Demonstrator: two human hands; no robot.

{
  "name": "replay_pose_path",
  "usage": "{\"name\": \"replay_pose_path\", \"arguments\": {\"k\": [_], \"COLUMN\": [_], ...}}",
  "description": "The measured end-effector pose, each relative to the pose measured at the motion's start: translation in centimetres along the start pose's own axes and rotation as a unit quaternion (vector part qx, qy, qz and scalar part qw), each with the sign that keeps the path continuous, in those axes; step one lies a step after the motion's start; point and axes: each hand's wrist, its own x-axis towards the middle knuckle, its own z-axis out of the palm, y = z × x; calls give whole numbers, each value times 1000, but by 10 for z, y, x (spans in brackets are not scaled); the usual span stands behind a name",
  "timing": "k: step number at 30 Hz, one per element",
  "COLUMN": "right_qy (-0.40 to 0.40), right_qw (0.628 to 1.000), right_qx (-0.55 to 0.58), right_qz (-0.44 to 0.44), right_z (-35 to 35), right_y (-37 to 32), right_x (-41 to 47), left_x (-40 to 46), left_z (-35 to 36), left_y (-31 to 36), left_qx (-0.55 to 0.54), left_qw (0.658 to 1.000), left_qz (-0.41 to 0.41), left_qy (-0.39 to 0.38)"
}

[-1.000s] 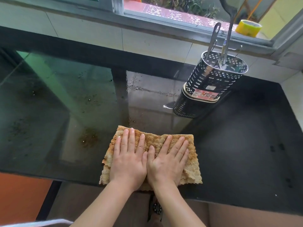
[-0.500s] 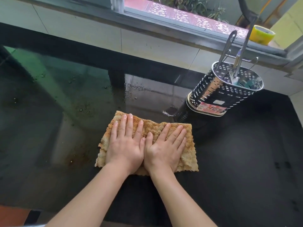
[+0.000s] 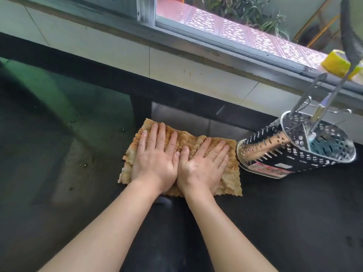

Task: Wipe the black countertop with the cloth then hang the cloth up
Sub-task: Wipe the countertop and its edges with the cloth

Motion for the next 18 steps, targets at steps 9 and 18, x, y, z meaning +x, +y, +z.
{"name": "replay_pose_path", "arguments": {"k": [9,18], "right_qy": [20,34], "right_qw": [1000,999], "right_qx": [7,15], "right_qz": [-10,-13], "right_z": [-15,-23], "right_y": [-22,-39], "right_x": [70,119], "left_x": [80,133], "left_z": [-13,-16], "left_y": [1,-1], "left_qx": [-17,-16], "left_qw": [1000,1000], "left_qz": [11,8], "left_qy": [-8,-2]}}
